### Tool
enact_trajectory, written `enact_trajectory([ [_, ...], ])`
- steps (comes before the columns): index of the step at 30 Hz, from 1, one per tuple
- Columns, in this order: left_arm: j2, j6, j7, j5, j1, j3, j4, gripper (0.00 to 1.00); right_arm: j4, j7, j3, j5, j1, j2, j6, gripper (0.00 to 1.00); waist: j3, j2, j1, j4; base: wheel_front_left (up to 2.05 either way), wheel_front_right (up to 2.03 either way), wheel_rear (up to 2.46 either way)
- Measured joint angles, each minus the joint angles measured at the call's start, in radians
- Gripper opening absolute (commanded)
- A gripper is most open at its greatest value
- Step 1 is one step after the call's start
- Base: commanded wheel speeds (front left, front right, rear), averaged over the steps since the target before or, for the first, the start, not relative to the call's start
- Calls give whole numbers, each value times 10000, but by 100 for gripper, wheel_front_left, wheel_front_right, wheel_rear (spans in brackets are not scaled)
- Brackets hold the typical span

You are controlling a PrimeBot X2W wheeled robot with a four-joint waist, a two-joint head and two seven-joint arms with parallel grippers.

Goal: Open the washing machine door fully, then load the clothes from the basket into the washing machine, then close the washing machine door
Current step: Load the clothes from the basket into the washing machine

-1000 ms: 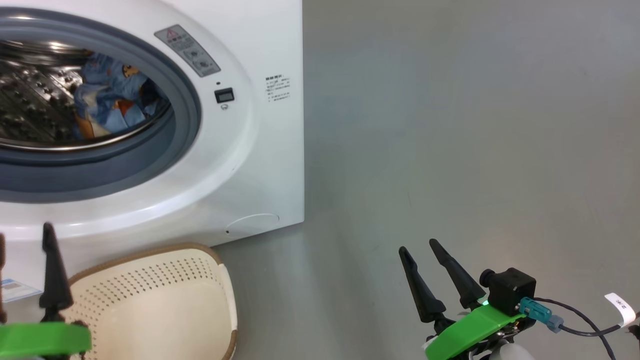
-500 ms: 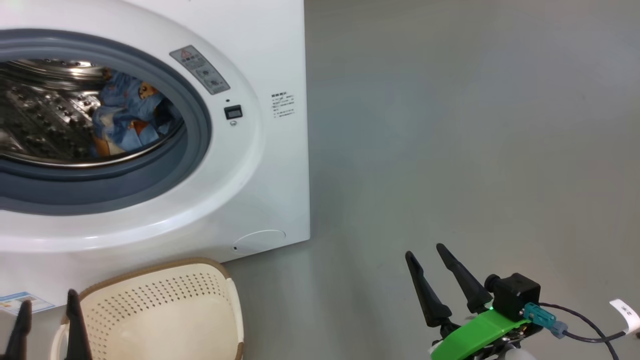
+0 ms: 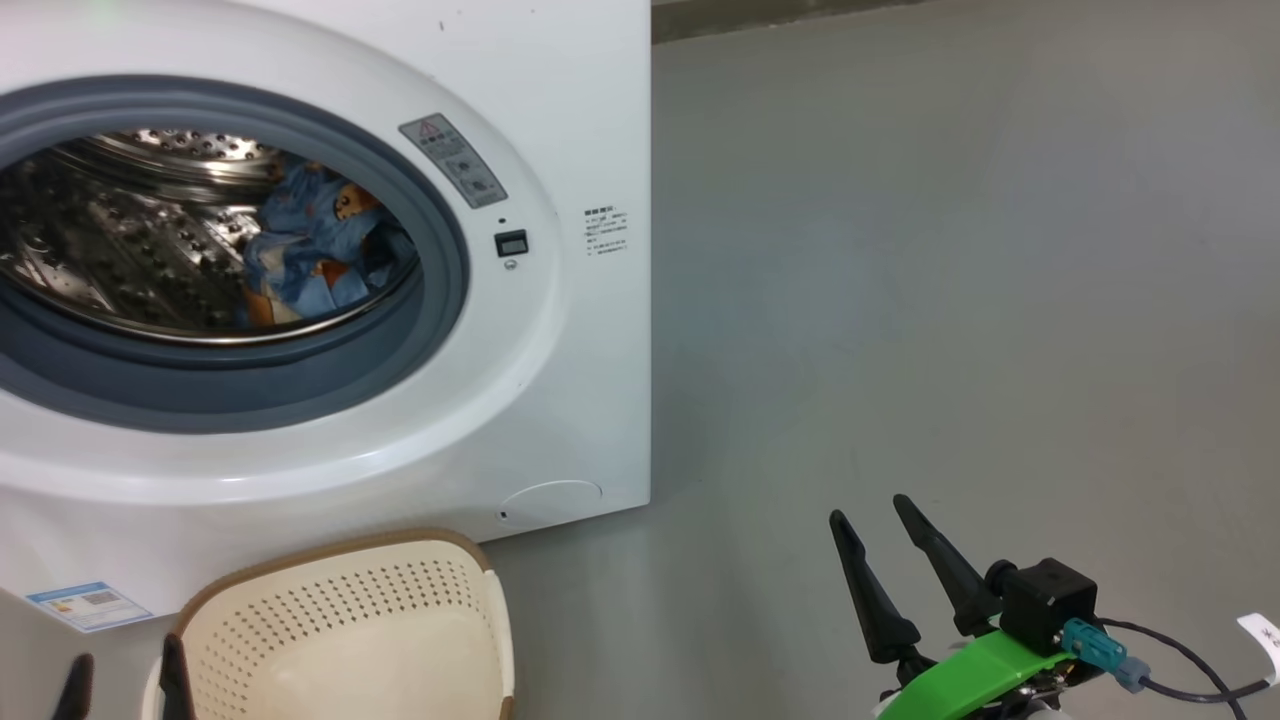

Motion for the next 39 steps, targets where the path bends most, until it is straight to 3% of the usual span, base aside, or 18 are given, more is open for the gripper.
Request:
enact_trajectory([
  [26, -15, 470, 2, -115, 779, -644, -69, 100, -334, 0, -345, -619, 523, 13, 0, 100, -615, 0, 0, 604, 0, 0, 0],
  [39, -15, 518, 2, -199, 800, -635, -96, 100, -334, 0, -339, -617, 523, 13, 0, 100, -600, 0, 1, 490, 0, 0, 0],
])
